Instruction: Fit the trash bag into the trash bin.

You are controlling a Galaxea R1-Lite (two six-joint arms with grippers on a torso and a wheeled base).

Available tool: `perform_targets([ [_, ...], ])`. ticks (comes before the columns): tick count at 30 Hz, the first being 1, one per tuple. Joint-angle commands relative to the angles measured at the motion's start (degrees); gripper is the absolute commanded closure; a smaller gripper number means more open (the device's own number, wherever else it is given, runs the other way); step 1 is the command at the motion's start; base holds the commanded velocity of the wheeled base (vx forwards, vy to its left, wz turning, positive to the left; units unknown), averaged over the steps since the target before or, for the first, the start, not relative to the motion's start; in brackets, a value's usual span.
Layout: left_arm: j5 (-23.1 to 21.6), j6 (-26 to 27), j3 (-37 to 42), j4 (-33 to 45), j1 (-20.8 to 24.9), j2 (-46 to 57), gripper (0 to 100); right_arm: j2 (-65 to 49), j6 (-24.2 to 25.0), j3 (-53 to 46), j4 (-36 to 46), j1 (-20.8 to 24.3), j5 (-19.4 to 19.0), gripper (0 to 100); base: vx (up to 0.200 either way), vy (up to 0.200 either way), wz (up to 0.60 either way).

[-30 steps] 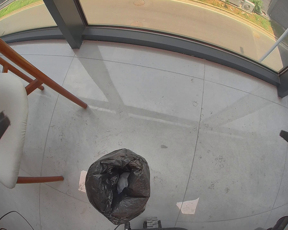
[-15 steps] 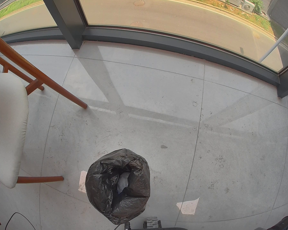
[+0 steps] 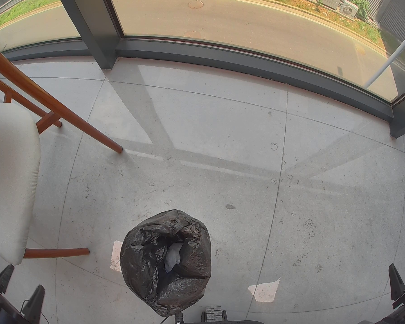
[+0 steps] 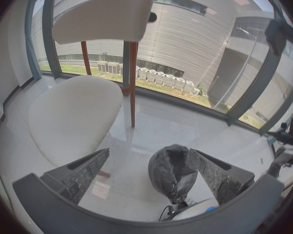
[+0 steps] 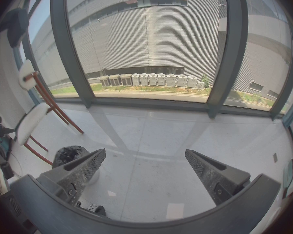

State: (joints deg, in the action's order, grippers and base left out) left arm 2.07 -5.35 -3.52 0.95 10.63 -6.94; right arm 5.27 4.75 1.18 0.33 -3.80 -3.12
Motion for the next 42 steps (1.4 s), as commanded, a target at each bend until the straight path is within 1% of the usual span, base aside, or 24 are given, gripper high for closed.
perform_targets([
  [1,0.0,-0.2,2.0,-0.3,0.0,-0.1,0,0.1,0.3,0.3,0.7,-0.1,0.6,0,0.000,0.000,0.00],
  [3,-0.1,-1.2,1.9,-0.2,0.0,-0.1,0,0.0,-0.2,0.4,0.8,0.4,0.0,0,0.000,0.000,0.00],
  [6,-0.8,-0.7,1.7,0.5,-0.3,-0.3,0,-0.6,-0.9,0.8,1.4,5.6,-1.0,0,0.000,0.000,0.00],
  [8,-1.4,0.0,1.3,1.7,-1.5,-0.5,0,0.5,-0.6,0.8,1.4,7.2,-1.0,0,0.000,0.000,0.00],
  [11,-2.0,1.1,0.9,2.7,-4.3,-0.7,0,2.4,0.5,0.8,1.3,4.9,-0.6,0,0.000,0.000,0.00],
  [13,-1.9,1.1,1.1,2.4,-5.8,0.1,0,0.1,0.3,0.7,1.3,1.3,-0.6,0,0.000,0.000,0.00],
  [14,-1.5,1.4,1.4,1.7,-6.1,0.6,0,-0.5,0.7,0.2,0.1,0.6,-0.3,0,0.000,0.000,0.00],
  [17,-1.4,4.8,3.5,-2.3,-6.2,0.7,0,-0.7,0.5,-1.0,-3.7,1.5,-2.7,0,0.000,0.000,0.00],
  [20,-1.6,5.4,3.5,-1.0,-6.2,0.7,0,-2.6,0.5,-1.2,-3.4,3.2,-9.3,0,0.000,0.000,0.00],
  [21,-1.5,5.5,3.5,-1.0,-6.2,0.7,0,-4.2,0.7,-1.2,-3.3,3.8,-9.5,0,0.000,0.000,0.00],
  [22,-1.5,5.4,3.5,-1.0,-6.3,0.7,0,-4.7,0.7,-1.2,-3.3,3.9,-9.4,0,0.000,0.000,0.00],
  [25,-1.5,5.0,3.5,-1.0,-6.9,0.6,0,-4.7,0.9,-1.2,-3.7,3.9,-5.0,0,0.000,0.000,0.00],
  [26,-1.5,4.8,3.5,-1.0,-7.4,0.7,0,-4.7,1.2,-1.2,-3.8,3.9,1.1,0,0.000,0.000,0.00],
  [27,-1.5,4.8,3.5,-1.0,-7.4,0.7,0,-4.7,1.2,-1.2,-3.8,3.9,1.1,0,0.000,0.000,0.00],
  [28,-1.5,4.8,3.5,-1.0,-8.0,0.9,0,-4.7,1.2,-1.2,-3.8,3.9,5.1,0,0.000,0.000,0.00],
  [29,-1.5,5.0,3.5,-1.0,-8.3,1.1,0,-4.7,0.4,-1.2,-3.7,4.0,4.5,0,0.000,0.000,0.00],
  [31,-1.9,5.4,3.5,-1.0,-8.5,1.4,0,-4.7,-0.7,-1.2,-3.5,4.1,0.1,0,0.000,0.000,0.00],
  [33,-3.1,6.5,3.5,-1.0,-8.9,2.6,0,-4.7,-2.1,-1.2,-3.2,4.1,-2.1,0,0.000,0.000,0.00],
  [34,-3.7,6.8,3.5,-1.0,-9.1,3.2,0,-4.7,-2.1,-1.2,-3.1,4.0,-1.6,0,0.000,0.000,0.00],
  [36,-4.2,7.4,3.5,-1.0,-10.1,4.8,0,-4.7,-2.4,-1.1,-2.8,3.8,1.7,0,0.000,0.000,0.00],
  [37,-4.2,7.6,3.5,-1.1,-10.2,5.3,0,-4.7,-2.6,-1.2,-1.4,3.8,3.6,0,0.000,0.000,0.00],
  [38,-4.1,7.8,3.5,-1.1,-10.2,5.3,0,-4.7,-2.5,-1.2,0.6,3.8,4.5,0,0.000,0.000,0.00],
  [41,-4.1,7.4,3.5,-1.0,-10.3,5.3,0,-4.7,-3.2,-1.2,-0.4,3.9,4.3,0,0.000,0.000,0.00],
  [42,-4.2,7.2,3.5,-1.0,-10.3,5.3,0,-4.7,-4.3,-1.2,-0.5,4.0,3.9,0,0.000,0.000,0.00],
])
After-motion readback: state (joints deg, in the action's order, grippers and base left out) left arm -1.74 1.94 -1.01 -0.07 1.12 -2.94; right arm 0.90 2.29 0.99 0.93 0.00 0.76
